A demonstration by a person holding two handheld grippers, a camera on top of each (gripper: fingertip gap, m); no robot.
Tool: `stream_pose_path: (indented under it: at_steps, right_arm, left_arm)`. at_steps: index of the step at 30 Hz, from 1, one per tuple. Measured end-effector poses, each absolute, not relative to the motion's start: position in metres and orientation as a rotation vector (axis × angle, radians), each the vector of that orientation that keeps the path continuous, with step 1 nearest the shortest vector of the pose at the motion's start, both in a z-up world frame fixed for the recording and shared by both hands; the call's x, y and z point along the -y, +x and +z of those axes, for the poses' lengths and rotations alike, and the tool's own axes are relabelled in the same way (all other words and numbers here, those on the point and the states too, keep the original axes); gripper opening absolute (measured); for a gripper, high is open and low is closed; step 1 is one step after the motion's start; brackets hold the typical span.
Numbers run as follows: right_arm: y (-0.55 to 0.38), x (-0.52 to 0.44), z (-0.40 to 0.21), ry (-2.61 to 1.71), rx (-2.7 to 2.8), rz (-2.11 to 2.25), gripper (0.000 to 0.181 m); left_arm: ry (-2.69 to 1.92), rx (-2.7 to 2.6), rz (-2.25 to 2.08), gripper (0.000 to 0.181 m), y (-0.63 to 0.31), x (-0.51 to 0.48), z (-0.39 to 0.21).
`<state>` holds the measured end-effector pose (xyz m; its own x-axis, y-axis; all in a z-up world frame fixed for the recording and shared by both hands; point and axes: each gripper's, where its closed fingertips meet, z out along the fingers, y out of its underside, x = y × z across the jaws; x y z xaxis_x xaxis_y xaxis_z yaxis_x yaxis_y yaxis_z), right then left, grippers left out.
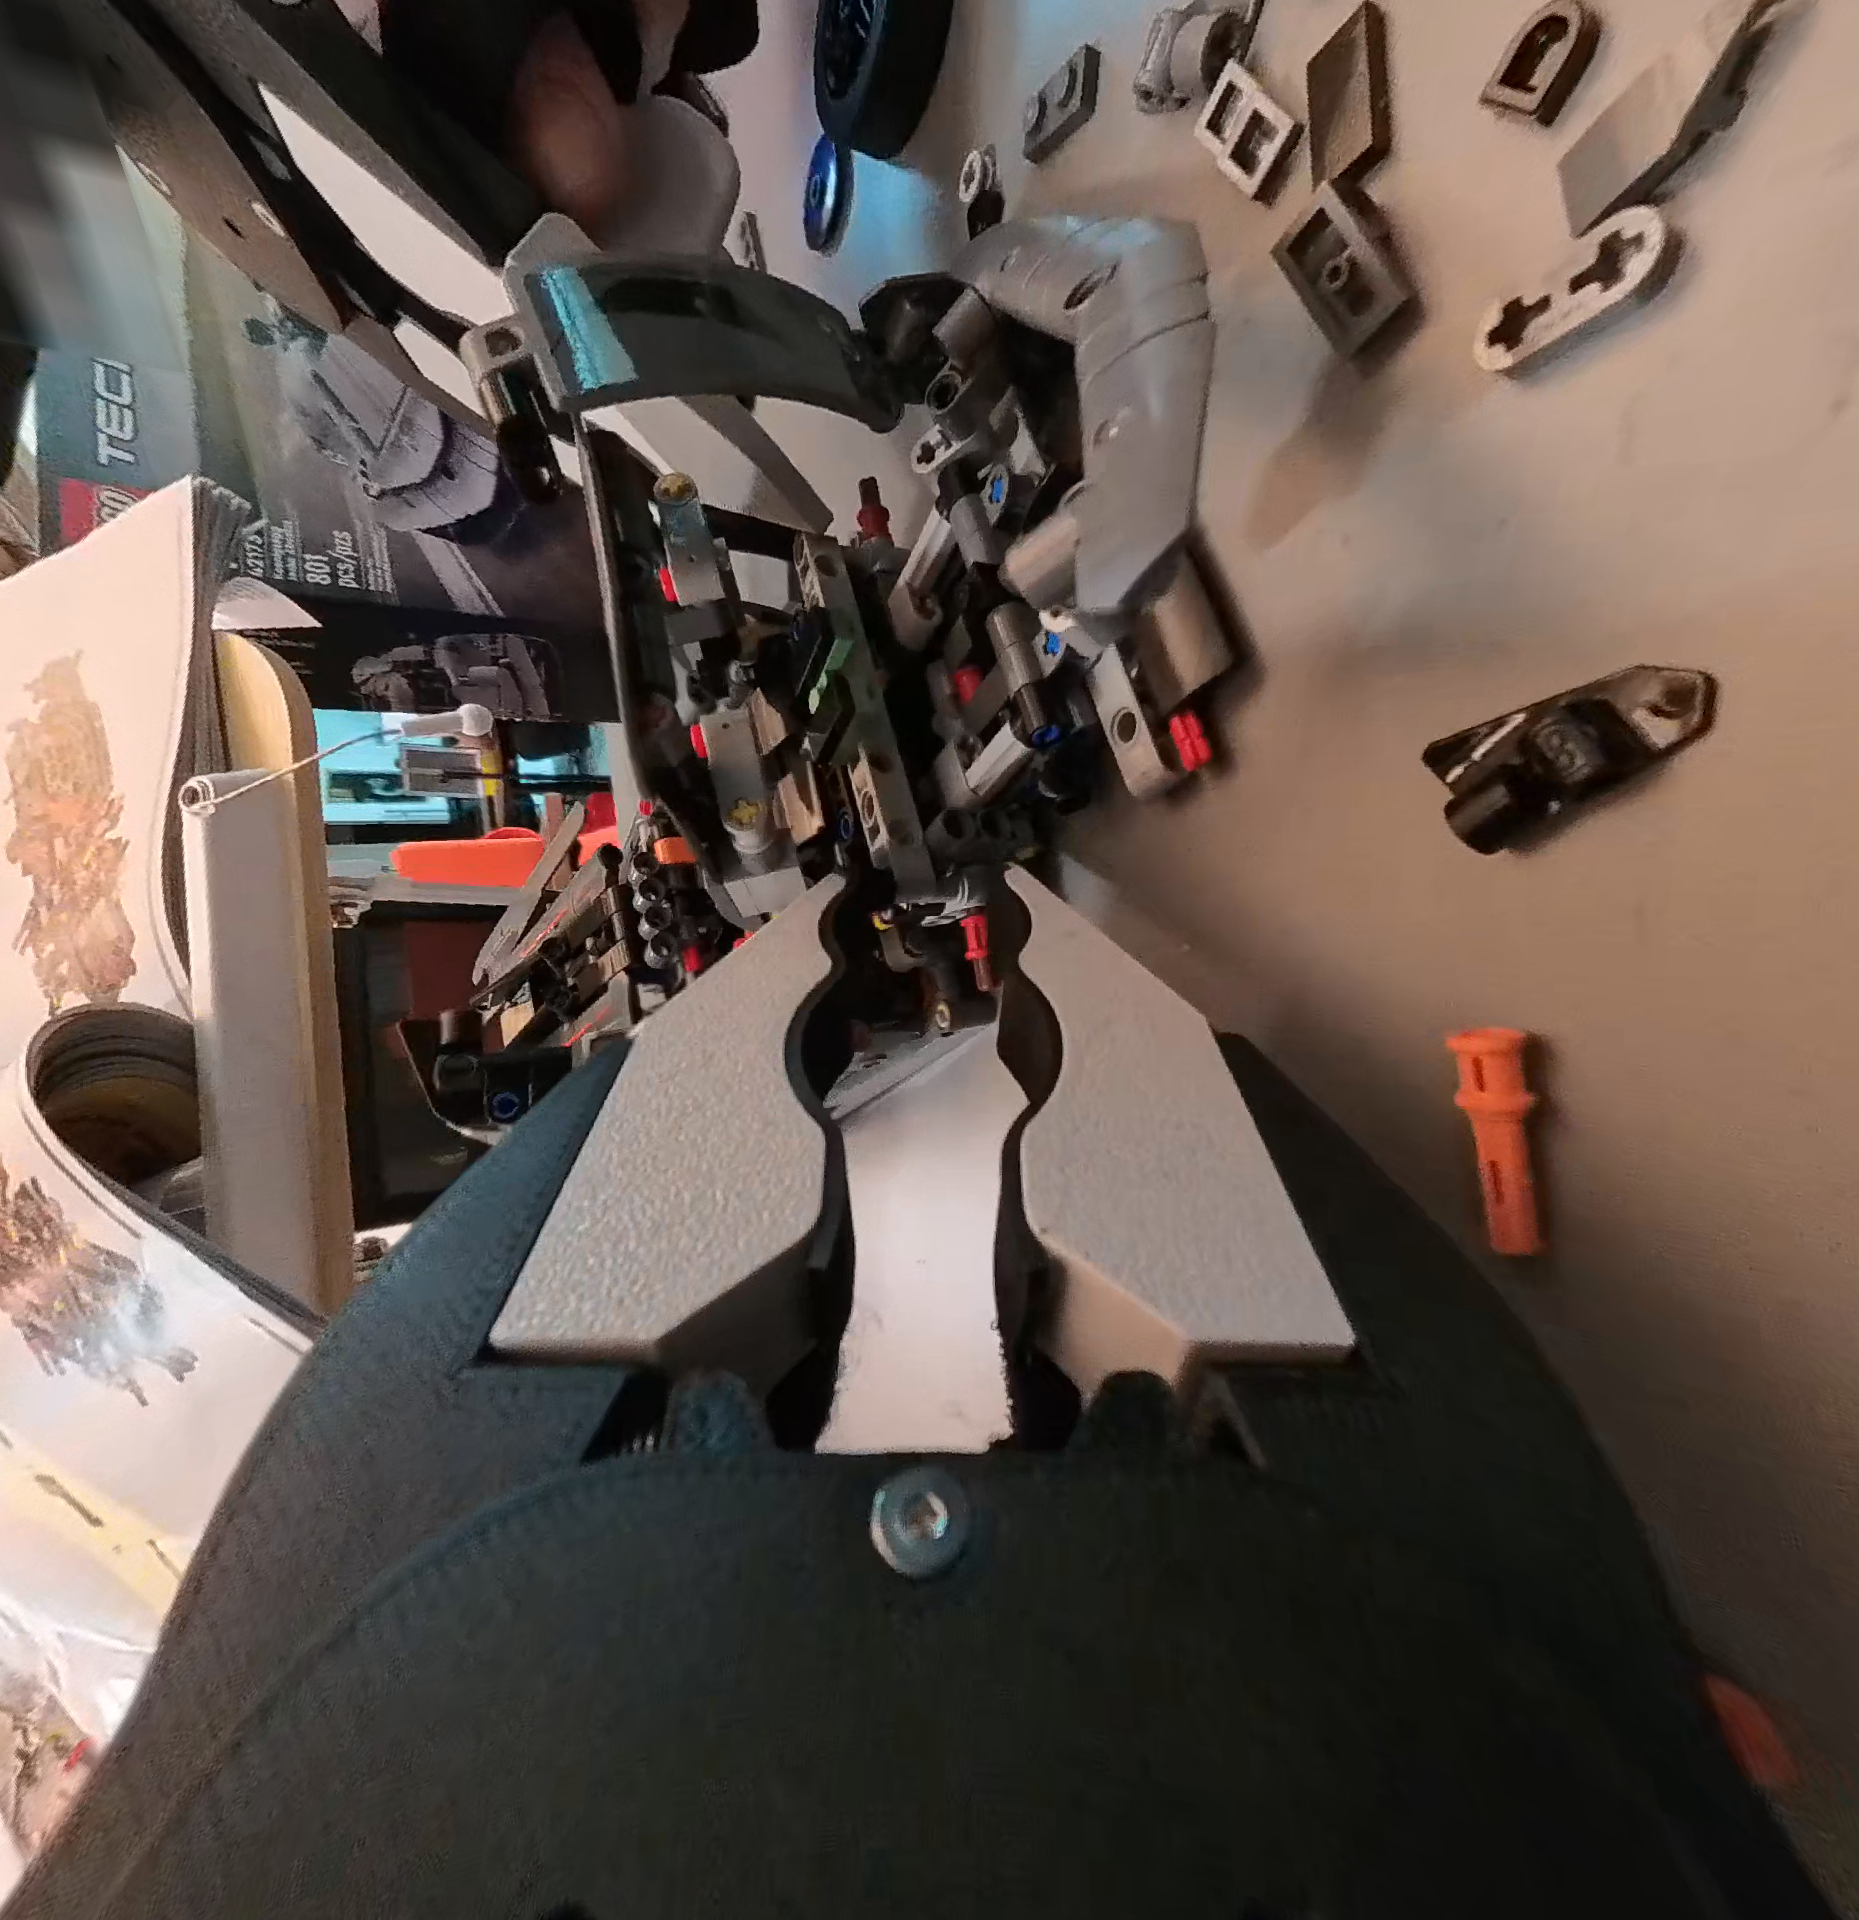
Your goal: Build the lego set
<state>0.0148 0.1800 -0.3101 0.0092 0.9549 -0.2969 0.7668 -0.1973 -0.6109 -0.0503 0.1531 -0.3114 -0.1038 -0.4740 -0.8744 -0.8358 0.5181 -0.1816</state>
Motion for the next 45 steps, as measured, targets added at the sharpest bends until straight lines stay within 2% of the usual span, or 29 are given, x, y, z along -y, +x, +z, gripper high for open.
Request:
stream_pose_path:
  at_steps: [4,6,11,20,26,32,34,45]
  right_arm:
    - [0.026,-0.188,-0.332,-2.075,1.839,0.777,0.000]
    - [0.021,-0.183,-0.336,-2.077,1.825,0.832,0.000]
    - [0.019,-0.184,-0.331,-2.042,1.834,0.757,0.000]
    - [0.025,-0.170,-0.318,-1.847,1.899,0.826,0.009]
    - [0.021,-0.160,-0.309,-1.685,1.926,0.888,0.010]
    - [0.016,-0.154,-0.314,-1.661,1.962,0.875,0.006]
    - [0.016,-0.154,-0.313,-1.656,1.960,0.876,0.006]
    - [0.013,-0.149,-0.300,-1.551,1.931,0.935,0.015]
  left_arm:
    - [-1.064,-1.732,0.482,0.018,-0.050,-0.152,-0.306]
    - [-1.047,-1.729,0.505,0.014,-0.051,-0.150,-0.303]
    - [-1.105,-1.759,0.455,0.021,-0.052,-0.146,-0.314]
    - [-1.188,-1.728,0.356,0.008,-0.052,-0.146,-0.314]
    - [-1.159,-1.740,0.330,0.024,-0.048,-0.139,-0.309]
    - [-1.080,-1.752,0.398,0.007,-0.042,-0.133,-0.308]
    - [-1.091,-1.741,0.393,0.006,-0.043,-0.134,-0.307]
    - [-1.469,-1.556,-0.047,0.005,-0.041,-0.137,-0.301]
